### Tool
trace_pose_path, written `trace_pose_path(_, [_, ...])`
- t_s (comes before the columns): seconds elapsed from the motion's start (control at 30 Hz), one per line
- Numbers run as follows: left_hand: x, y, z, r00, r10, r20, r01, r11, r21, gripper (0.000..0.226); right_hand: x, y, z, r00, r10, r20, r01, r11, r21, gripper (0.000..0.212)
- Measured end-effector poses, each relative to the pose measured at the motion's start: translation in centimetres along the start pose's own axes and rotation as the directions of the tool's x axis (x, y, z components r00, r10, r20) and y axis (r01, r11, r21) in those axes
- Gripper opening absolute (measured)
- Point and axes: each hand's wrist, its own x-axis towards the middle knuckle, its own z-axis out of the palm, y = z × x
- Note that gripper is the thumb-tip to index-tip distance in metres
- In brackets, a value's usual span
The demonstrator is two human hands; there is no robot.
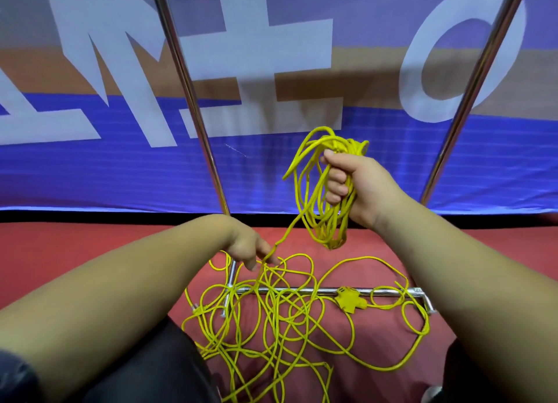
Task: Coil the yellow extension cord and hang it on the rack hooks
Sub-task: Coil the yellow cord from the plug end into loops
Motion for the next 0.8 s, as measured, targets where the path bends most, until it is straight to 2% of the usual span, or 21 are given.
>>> trace_pose_path(0.13, [1.9, 1.2, 0.8, 0.996, -0.036, 0.086, 0.04, 0.998, -0.046, 0.04, -1.1, -2.3, -0.4, 0.999, -0.037, 0.018, 0.035, 0.992, 0.121, 0.021])
trace_pose_path(0.23, [2.6, 1.6, 1.0, 0.982, -0.075, 0.174, 0.074, 0.997, 0.014, 0.03, -1.5, -3.3, -0.9, 0.998, -0.053, 0.017, 0.05, 0.99, 0.132, 0.022])
trace_pose_path(0.3, [2.8, 1.8, 0.4, 0.982, -0.133, 0.134, 0.126, 0.99, 0.059, 0.023, -1.5, -3.6, -1.2, 0.998, -0.059, 0.025, 0.056, 0.993, 0.104, 0.022])
trace_pose_path(0.33, [2.7, 2.1, -0.4, 0.985, -0.168, 0.028, 0.165, 0.982, 0.087, 0.017, -1.4, -3.7, -1.3, 0.997, -0.07, 0.03, 0.067, 0.995, 0.072, 0.02])
trace_pose_path(0.37, [2.2, 2.5, -1.6, 0.973, -0.179, -0.142, 0.196, 0.974, 0.11, 0.009, -1.3, -3.8, -1.4, 0.996, -0.087, 0.036, 0.086, 0.996, 0.019, 0.017])
trace_pose_path(0.4, [1.4, 2.9, -2.9, 0.922, -0.173, -0.345, 0.22, 0.971, 0.099, 0.013, -1.3, -3.8, -1.6, 0.993, -0.11, 0.04, 0.113, 0.992, -0.062, 0.014])
trace_pose_path(0.43, [0.5, 3.0, -4.4, 0.832, -0.185, -0.523, 0.239, 0.97, 0.038, 0.024, -1.3, -3.8, -1.7, 0.99, -0.134, 0.048, 0.14, 0.975, -0.17, 0.013])
trace_pose_path(0.47, [-0.3, 2.8, -5.9, 0.727, -0.223, -0.649, 0.197, 0.974, -0.114, 0.031, -1.3, -3.7, -2.0, 0.987, -0.15, 0.06, 0.161, 0.943, -0.29, 0.013])
trace_pose_path(0.5, [-1.2, 2.4, -7.2, 0.634, -0.303, -0.711, 0.07, 0.939, -0.338, 0.034, -1.4, -3.6, -2.2, 0.986, -0.153, 0.07, 0.168, 0.899, -0.403, 0.013])
trace_pose_path(0.53, [-1.9, 1.9, -8.2, 0.571, -0.393, -0.721, -0.132, 0.823, -0.552, 0.034, -1.5, -3.5, -2.3, 0.987, -0.144, 0.074, 0.162, 0.855, -0.493, 0.011])
trace_pose_path(0.57, [-2.5, 1.4, -8.8, 0.521, -0.476, -0.708, -0.345, 0.642, -0.685, 0.032, -1.6, -3.3, -2.4, 0.989, -0.131, 0.072, 0.149, 0.818, -0.556, 0.012])
trace_pose_path(0.6, [-3.1, 0.8, -9.2, 0.48, -0.545, -0.688, -0.528, 0.447, -0.722, 0.029, -1.7, -3.1, -2.6, 0.99, -0.125, 0.065, 0.139, 0.789, -0.599, 0.017])
trace_pose_path(0.63, [-3.8, 0.3, -9.4, 0.449, -0.594, -0.668, -0.656, 0.288, -0.697, 0.027, -1.7, -2.9, -2.7, 0.991, -0.119, 0.054, 0.127, 0.776, -0.618, 0.02])
trace_pose_path(0.7, [-4.8, -0.3, -9.9, 0.391, -0.648, -0.653, -0.818, 0.08, -0.57, 0.025, -1.6, -2.6, -2.8, 0.992, -0.128, 0.014, 0.109, 0.775, -0.622, 0.017])
trace_pose_path(0.8, [-6.7, -1.1, -11.2, 0.35, -0.695, -0.627, -0.936, -0.273, -0.22, 0.011, -1.3, -2.4, -3.5, 0.983, -0.163, -0.085, 0.066, 0.745, -0.664, 0.015])
